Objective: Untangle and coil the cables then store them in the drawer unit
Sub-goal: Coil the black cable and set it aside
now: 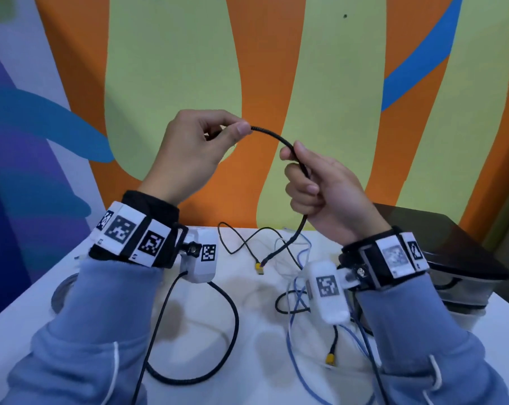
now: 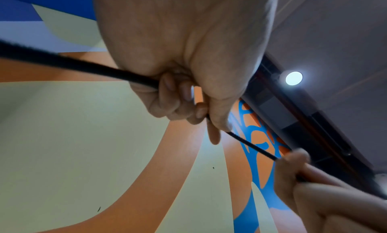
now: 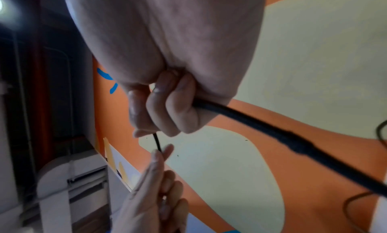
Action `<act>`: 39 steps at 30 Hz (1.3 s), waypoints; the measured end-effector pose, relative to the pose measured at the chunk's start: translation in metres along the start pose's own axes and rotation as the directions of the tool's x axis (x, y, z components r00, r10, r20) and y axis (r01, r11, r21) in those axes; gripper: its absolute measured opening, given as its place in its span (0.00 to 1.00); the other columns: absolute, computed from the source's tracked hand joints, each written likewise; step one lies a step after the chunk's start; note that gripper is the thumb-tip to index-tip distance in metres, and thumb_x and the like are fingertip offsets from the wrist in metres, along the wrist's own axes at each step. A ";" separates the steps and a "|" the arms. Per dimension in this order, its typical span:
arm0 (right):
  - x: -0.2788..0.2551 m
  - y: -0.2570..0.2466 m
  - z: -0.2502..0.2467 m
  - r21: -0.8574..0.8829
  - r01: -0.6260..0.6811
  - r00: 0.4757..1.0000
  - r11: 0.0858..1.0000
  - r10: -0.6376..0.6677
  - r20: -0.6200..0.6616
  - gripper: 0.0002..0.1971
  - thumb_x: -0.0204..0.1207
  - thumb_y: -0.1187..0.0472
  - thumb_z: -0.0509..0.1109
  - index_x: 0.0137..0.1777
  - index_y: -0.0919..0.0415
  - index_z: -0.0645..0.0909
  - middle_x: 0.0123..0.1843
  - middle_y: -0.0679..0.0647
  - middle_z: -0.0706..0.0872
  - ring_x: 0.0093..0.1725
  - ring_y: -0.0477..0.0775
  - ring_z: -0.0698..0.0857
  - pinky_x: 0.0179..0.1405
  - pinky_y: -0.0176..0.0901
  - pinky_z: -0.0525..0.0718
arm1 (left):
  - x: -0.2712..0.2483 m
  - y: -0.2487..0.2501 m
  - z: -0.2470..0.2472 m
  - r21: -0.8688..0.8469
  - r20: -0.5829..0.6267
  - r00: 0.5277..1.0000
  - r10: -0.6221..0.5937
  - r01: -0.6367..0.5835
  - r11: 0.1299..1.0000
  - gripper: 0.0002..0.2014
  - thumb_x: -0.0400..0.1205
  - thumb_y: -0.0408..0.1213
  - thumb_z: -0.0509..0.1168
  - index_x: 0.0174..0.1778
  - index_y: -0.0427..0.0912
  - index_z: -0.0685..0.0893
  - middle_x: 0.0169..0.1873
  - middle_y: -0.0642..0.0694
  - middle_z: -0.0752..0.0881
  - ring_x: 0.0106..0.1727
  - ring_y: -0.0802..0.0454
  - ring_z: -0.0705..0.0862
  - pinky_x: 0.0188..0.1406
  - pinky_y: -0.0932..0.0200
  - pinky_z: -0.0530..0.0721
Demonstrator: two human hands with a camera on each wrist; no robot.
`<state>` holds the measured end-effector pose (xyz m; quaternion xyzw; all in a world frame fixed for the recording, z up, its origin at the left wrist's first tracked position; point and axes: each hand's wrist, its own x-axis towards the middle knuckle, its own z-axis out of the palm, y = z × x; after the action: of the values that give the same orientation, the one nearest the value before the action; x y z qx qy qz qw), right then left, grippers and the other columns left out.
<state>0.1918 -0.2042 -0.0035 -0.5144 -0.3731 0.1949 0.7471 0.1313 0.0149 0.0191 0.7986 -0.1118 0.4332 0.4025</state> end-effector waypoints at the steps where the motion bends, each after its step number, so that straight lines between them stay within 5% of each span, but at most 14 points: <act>1: 0.004 -0.002 0.000 0.010 0.012 1.000 1.000 -0.012 0.001 0.15 0.92 0.52 0.58 0.56 0.58 0.85 0.24 0.46 0.61 0.22 0.44 0.54 0.21 0.37 0.50 | 0.000 -0.004 0.001 0.031 -0.007 1.000 -0.020 0.020 0.999 0.12 0.90 0.51 0.71 0.53 0.50 0.96 0.25 0.56 0.67 0.28 0.57 0.65 0.29 0.62 0.62; 4: 0.014 -0.004 -0.001 0.020 0.044 0.999 0.999 -0.044 -0.005 0.18 0.93 0.54 0.57 0.68 0.63 0.84 0.26 0.47 0.64 0.22 0.43 0.56 0.21 0.37 0.52 | 0.000 -0.013 0.009 0.141 0.045 0.993 -0.113 0.106 0.984 0.12 0.92 0.50 0.67 0.54 0.52 0.95 0.24 0.56 0.69 0.24 0.57 0.65 0.26 0.59 0.61; 6: 0.018 -0.001 -0.003 0.033 0.072 0.996 0.997 -0.071 -0.050 0.20 0.93 0.55 0.58 0.75 0.67 0.80 0.29 0.48 0.70 0.22 0.44 0.62 0.21 0.36 0.56 | -0.002 -0.013 0.018 0.238 0.139 0.974 -0.178 0.142 0.961 0.11 0.92 0.47 0.66 0.55 0.51 0.94 0.25 0.55 0.76 0.26 0.55 0.72 0.30 0.55 0.69; 10: 0.020 0.001 -0.006 0.087 0.132 0.981 0.987 -0.118 -0.154 0.21 0.94 0.58 0.58 0.80 0.68 0.76 0.41 0.52 0.86 0.31 0.47 0.82 0.31 0.34 0.80 | -0.009 -0.005 0.038 0.422 0.424 0.856 -0.295 0.101 0.901 0.14 0.93 0.43 0.63 0.45 0.47 0.89 0.37 0.37 0.88 0.41 0.37 0.85 0.45 0.42 0.83; 13: 0.019 0.002 -0.008 0.167 0.164 0.975 0.972 -0.134 -0.178 0.21 0.94 0.58 0.57 0.80 0.71 0.74 0.54 0.59 0.93 0.49 0.55 0.93 0.48 0.42 0.91 | -0.017 0.007 0.044 0.459 0.565 0.747 -0.350 0.068 0.886 0.20 0.94 0.42 0.62 0.34 0.46 0.78 0.32 0.42 0.81 0.33 0.44 0.76 0.37 0.48 0.73; 17: 0.022 0.008 -0.006 0.204 0.205 0.963 0.957 -0.160 -0.215 0.23 0.95 0.54 0.56 0.77 0.73 0.75 0.65 0.68 0.91 0.66 0.64 0.91 0.68 0.53 0.89 | -0.022 0.028 0.046 0.474 0.660 0.658 -0.363 0.010 0.880 0.20 0.94 0.43 0.62 0.40 0.34 0.79 0.31 0.45 0.73 0.32 0.47 0.69 0.33 0.51 0.66; 21: 0.025 0.016 0.000 0.042 0.183 0.936 0.982 -0.161 -0.312 0.24 0.92 0.47 0.60 0.71 0.68 0.82 0.57 0.67 0.94 0.59 0.63 0.94 0.59 0.47 0.92 | -0.026 0.048 0.045 0.504 0.703 0.606 -0.371 -0.056 0.862 0.21 0.94 0.48 0.63 0.39 0.37 0.81 0.27 0.49 0.71 0.27 0.51 0.67 0.26 0.55 0.63; 23: 0.025 0.018 0.002 -0.052 0.148 0.936 0.988 -0.157 -0.315 0.25 0.92 0.46 0.59 0.70 0.68 0.84 0.53 0.65 0.95 0.54 0.60 0.95 0.48 0.41 0.92 | -0.026 0.051 0.043 0.474 0.709 0.621 -0.334 -0.068 0.878 0.21 0.93 0.49 0.65 0.36 0.40 0.81 0.23 0.55 0.71 0.24 0.56 0.67 0.23 0.60 0.64; 27: 0.024 0.021 0.006 -0.287 0.072 0.964 0.955 -0.140 -0.226 0.18 0.95 0.56 0.57 0.67 0.66 0.85 0.32 0.58 0.87 0.27 0.48 0.85 0.29 0.36 0.81 | -0.021 0.052 0.026 0.335 0.661 0.726 -0.188 -0.062 0.940 0.16 0.89 0.50 0.70 0.37 0.49 0.89 0.29 0.62 0.83 0.36 0.59 0.83 0.41 0.55 0.81; 29: 0.022 0.022 0.007 -0.367 0.111 0.976 0.923 -0.171 -0.134 0.19 0.94 0.60 0.58 0.48 0.59 0.90 0.28 0.63 0.78 0.21 0.51 0.75 0.24 0.39 0.74 | -0.017 0.051 0.014 0.253 0.611 0.782 -0.124 -0.044 0.967 0.14 0.88 0.52 0.71 0.40 0.50 0.92 0.32 0.57 0.89 0.38 0.50 0.87 0.42 0.46 0.85; 31: 0.019 0.019 0.008 -0.388 0.132 0.979 0.912 -0.181 -0.094 0.22 0.92 0.63 0.59 0.36 0.62 0.84 0.22 0.58 0.73 0.19 0.48 0.67 0.21 0.36 0.64 | -0.014 0.052 0.004 0.157 0.556 0.830 -0.044 -0.053 0.986 0.15 0.88 0.51 0.72 0.41 0.47 0.93 0.30 0.51 0.88 0.32 0.43 0.81 0.34 0.46 0.81; 36: 0.015 0.009 0.000 -0.345 0.060 0.994 0.937 -0.088 -0.066 0.19 0.92 0.54 0.62 0.57 0.66 0.91 0.23 0.52 0.59 0.22 0.47 0.56 0.22 0.37 0.55 | -0.007 0.043 -0.013 0.004 0.274 0.961 0.025 -0.027 1.000 0.13 0.85 0.45 0.76 0.43 0.39 0.93 0.24 0.60 0.78 0.27 0.59 0.71 0.29 0.64 0.69; 39: 0.010 0.001 -0.001 -0.241 -0.002 0.999 0.971 0.013 0.044 0.22 0.93 0.51 0.58 0.56 0.66 0.90 0.22 0.48 0.58 0.22 0.48 0.53 0.23 0.39 0.53 | -0.005 0.029 -0.014 -0.036 0.093 0.995 0.029 -0.025 0.999 0.16 0.84 0.46 0.77 0.42 0.35 0.91 0.25 0.53 0.70 0.27 0.59 0.65 0.26 0.67 0.64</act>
<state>0.1988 -0.1975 -0.0010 -0.5982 -0.4086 0.1626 0.6699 0.1044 0.0053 0.0356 0.8093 -0.1489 0.3986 0.4049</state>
